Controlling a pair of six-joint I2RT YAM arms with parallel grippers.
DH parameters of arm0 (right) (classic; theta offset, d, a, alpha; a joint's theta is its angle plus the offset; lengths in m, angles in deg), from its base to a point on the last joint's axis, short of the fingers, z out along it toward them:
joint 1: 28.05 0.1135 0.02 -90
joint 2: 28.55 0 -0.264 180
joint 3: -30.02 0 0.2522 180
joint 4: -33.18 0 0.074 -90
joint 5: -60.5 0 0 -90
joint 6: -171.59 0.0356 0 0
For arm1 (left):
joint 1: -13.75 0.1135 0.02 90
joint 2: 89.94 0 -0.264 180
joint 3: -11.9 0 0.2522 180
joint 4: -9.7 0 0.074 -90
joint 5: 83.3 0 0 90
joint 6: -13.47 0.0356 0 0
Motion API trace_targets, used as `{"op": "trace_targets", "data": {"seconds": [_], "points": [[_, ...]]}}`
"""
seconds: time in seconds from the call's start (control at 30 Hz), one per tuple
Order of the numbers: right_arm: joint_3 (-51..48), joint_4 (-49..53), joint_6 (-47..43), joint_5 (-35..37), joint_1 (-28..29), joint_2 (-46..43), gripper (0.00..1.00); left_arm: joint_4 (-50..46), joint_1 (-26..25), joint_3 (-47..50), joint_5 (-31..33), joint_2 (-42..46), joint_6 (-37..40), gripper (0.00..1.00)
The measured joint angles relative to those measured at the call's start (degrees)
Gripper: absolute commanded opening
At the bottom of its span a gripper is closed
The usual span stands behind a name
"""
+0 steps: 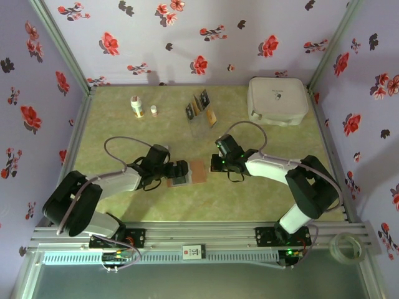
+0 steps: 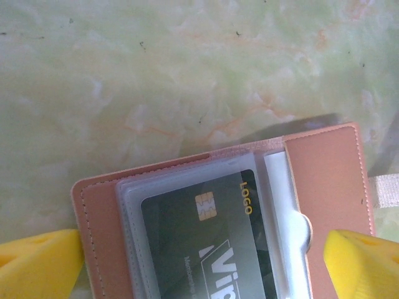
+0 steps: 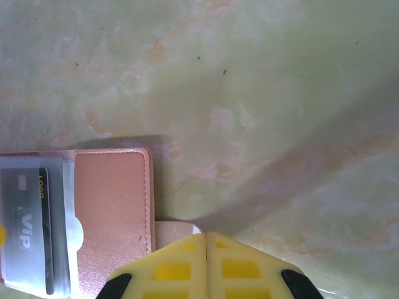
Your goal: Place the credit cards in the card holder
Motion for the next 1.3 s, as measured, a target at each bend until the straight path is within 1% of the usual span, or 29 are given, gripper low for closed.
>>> {"op": "trace_targets", "data": {"seconds": [0.33,0.57,0.87,0.97,1.17,1.23,1.3], "points": [[-0.11,-1.38,0.04,-0.31,0.0,0.37,0.0,-0.07,-0.2,-0.68,-0.68,0.17,-0.22,1.0],[-0.11,-1.75,0.17,-0.57,0.0,0.61,0.0,-0.07,-0.66,-0.76,-1.16,6.43,-0.9,1.0],[-0.11,-2.03,0.2,-1.03,0.0,1.49,0.0,0.07,-4.02,-5.01,-1.62,7.98,-2.21,1.0],[-0.11,-2.05,0.22,-1.18,0.0,1.7,0.0,0.92,-5.55,-6.6,-1.81,6.91,-2.95,1.0],[-0.11,-2.03,0.24,-1.2,0.0,1.75,0.0,5.6,-8.66,-7.98,-1.92,0.57,-4.98,1.0],[-0.11,-2.05,0.42,-1.2,-0.02,1.75,0.05,7.23,-9.33,-7.96,-1.92,-1.84,-6.14,1.0],[-0.11,-2.05,0.57,-1.2,-0.02,1.75,0.13,9.4,-9.68,-7.67,-1.88,-3.87,-7.43,1.0]]}}
